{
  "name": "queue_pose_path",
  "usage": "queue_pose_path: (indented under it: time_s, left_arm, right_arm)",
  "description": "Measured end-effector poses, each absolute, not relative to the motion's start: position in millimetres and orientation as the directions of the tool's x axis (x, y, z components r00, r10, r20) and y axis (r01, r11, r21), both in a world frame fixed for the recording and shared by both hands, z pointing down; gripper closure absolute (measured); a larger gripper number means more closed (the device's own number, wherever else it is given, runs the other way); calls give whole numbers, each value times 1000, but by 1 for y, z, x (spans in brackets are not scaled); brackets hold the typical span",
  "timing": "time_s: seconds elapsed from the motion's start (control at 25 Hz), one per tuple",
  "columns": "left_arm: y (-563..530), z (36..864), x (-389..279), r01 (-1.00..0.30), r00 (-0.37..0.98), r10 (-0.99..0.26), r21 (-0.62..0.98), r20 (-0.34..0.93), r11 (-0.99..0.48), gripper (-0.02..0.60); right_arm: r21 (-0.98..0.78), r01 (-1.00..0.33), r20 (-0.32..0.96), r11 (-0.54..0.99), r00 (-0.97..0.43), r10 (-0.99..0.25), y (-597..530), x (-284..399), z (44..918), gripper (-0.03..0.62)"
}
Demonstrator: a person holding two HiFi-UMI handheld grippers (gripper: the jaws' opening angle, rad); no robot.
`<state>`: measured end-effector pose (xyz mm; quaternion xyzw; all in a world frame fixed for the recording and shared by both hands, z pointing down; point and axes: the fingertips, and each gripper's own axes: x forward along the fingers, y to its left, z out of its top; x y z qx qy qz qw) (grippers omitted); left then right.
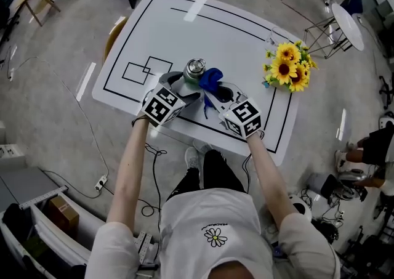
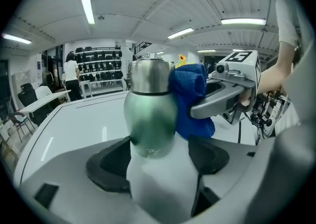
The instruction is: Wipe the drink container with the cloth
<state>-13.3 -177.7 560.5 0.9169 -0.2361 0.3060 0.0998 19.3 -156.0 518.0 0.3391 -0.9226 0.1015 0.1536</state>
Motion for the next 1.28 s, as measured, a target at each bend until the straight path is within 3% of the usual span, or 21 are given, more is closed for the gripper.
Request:
queue_pose_path:
  time_s: [0.4, 0.96, 1.28]
  left_arm:
    - [-140, 560, -23, -499, 689, -362, 49, 628, -865, 225]
    - [-130, 560, -22, -441, 690, -322, 24, 648, -897, 225]
    - [-144, 550, -32, -459, 713, -349, 28, 608, -888, 225]
  right_arm:
    - [-168, -701, 345, 693, -700, -625, -144, 10, 523, 553]
    - [-171, -571, 377, 803, -790, -482, -120, -29, 527, 553]
    - [-206, -680, 203, 704, -733, -649, -144, 33, 457, 553]
